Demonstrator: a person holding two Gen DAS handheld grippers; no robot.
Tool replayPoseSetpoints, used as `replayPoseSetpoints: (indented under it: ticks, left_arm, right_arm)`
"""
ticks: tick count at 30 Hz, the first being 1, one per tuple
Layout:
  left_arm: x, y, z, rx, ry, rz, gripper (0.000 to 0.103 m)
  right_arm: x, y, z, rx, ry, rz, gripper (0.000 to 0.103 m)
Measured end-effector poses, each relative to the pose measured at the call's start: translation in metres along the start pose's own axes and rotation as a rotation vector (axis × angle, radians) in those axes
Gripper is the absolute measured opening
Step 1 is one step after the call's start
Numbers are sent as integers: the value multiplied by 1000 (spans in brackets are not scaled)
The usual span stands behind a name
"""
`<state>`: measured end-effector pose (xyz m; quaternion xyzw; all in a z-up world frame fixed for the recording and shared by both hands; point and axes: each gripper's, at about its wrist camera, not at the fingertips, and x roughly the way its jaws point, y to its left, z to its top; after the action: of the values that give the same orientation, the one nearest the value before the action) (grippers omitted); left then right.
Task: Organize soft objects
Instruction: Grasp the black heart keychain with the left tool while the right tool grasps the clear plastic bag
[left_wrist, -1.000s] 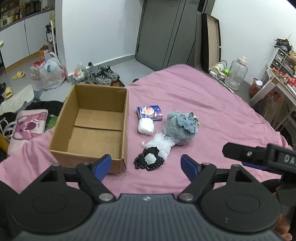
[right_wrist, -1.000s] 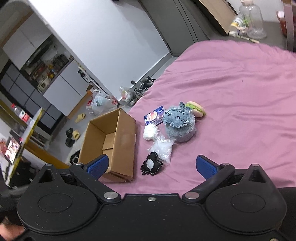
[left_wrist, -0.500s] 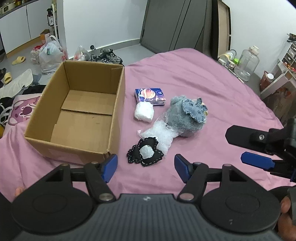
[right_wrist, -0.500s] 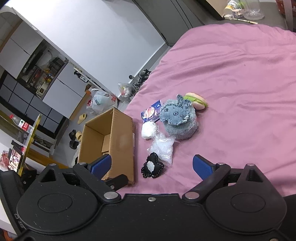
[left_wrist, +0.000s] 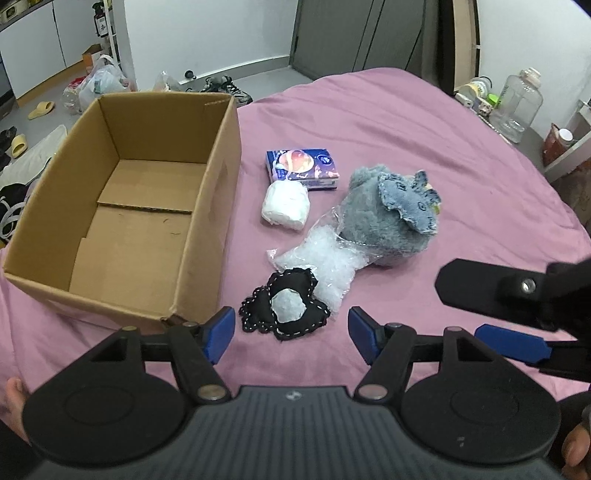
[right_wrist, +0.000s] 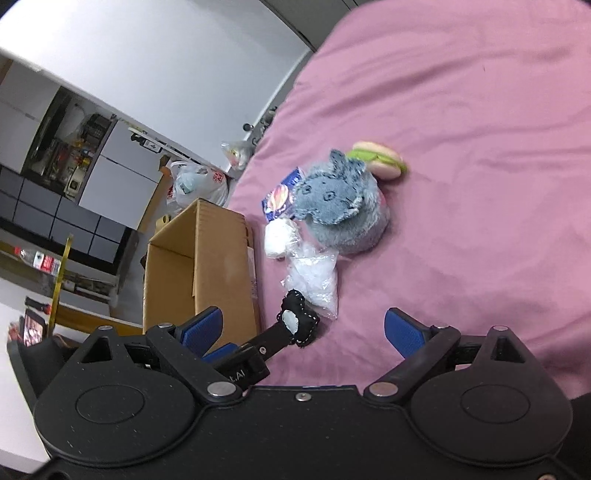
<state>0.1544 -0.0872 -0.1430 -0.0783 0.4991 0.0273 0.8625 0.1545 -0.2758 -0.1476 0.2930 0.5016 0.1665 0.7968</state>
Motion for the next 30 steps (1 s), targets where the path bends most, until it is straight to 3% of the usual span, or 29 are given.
replayPoseSetpoints:
  ticks: [14, 23, 30]
  left_arm:
    - [31, -13, 1, 27, 3, 88, 67]
    - [34, -35, -3, 52, -37, 140, 67]
    - [55, -31, -9, 21, -4, 203, 67]
  right_arm:
    - [42, -14, 17, 74, 59, 5, 81]
    - [52, -24, 25, 117, 63, -17, 81]
    - [61, -25, 27, 112, 86, -5, 81]
